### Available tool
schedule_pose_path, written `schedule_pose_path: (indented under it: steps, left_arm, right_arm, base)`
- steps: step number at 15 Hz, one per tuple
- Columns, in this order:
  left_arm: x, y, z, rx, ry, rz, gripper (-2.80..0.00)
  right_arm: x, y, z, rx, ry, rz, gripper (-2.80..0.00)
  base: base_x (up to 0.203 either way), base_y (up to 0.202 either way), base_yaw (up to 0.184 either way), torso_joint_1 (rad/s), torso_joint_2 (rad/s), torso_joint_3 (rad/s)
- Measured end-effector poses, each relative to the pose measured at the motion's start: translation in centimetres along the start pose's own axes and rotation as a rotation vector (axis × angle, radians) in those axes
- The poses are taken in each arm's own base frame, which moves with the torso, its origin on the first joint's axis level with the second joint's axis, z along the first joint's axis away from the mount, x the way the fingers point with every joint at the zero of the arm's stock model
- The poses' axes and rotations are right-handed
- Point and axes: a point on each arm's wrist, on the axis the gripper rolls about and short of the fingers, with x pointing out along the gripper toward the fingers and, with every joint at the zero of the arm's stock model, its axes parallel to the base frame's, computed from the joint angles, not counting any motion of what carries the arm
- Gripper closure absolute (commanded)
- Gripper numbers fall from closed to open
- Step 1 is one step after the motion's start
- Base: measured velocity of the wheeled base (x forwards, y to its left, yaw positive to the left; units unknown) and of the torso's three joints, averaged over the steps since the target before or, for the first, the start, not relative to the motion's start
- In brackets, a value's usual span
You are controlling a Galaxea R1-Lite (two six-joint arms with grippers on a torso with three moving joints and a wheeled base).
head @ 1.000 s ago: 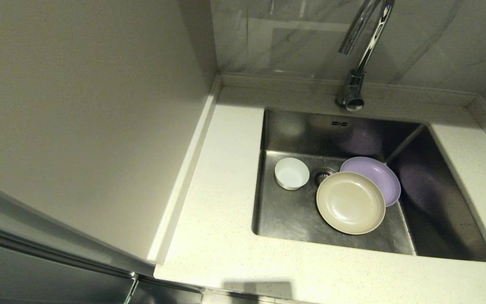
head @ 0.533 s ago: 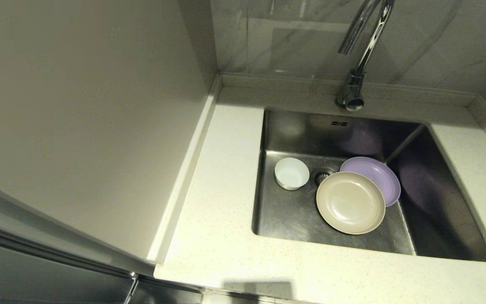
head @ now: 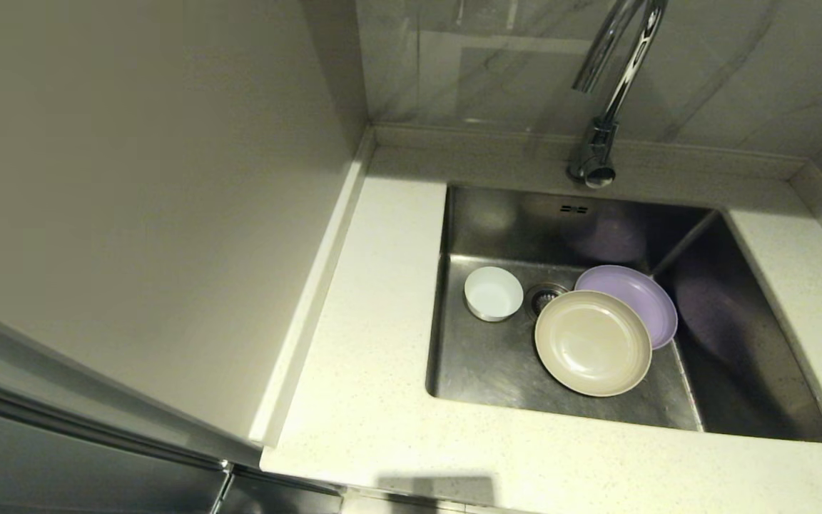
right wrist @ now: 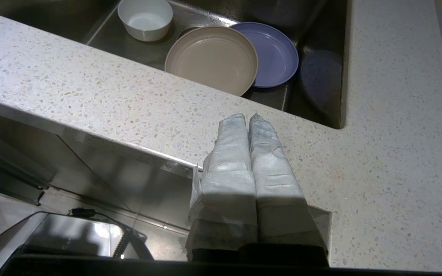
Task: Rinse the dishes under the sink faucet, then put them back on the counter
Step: Turn on the faucet
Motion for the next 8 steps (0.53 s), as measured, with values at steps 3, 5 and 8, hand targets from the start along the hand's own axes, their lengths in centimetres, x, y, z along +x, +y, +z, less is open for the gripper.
schedule_pose_path:
  steps: [3,5,8]
  left_arm:
    - [0.00,0.00,0.00,0.000,0.000,0.000,0.00]
    - [0.00,0.00,0.00,0.000,0.000,0.000,0.00]
    - [0.00,0.00,0.00,0.000,0.000,0.000,0.00]
  right_arm:
    - [-0.01,0.00,-0.01,0.001,-0.002,0.000,0.00]
    - [0.00,0.01,-0.07,0.025,0.000,0.000,0.00]
    - [0.07,0.04,-0.26,0.059,0.003,0.000,0.00]
  base:
    - [0.000,0.000,0.000,0.000,0.00,0.000]
    - [0.000,0.000,0.000,0.000,0.00,0.000]
    - [0.000,0.000,0.000,0.000,0.00,0.000]
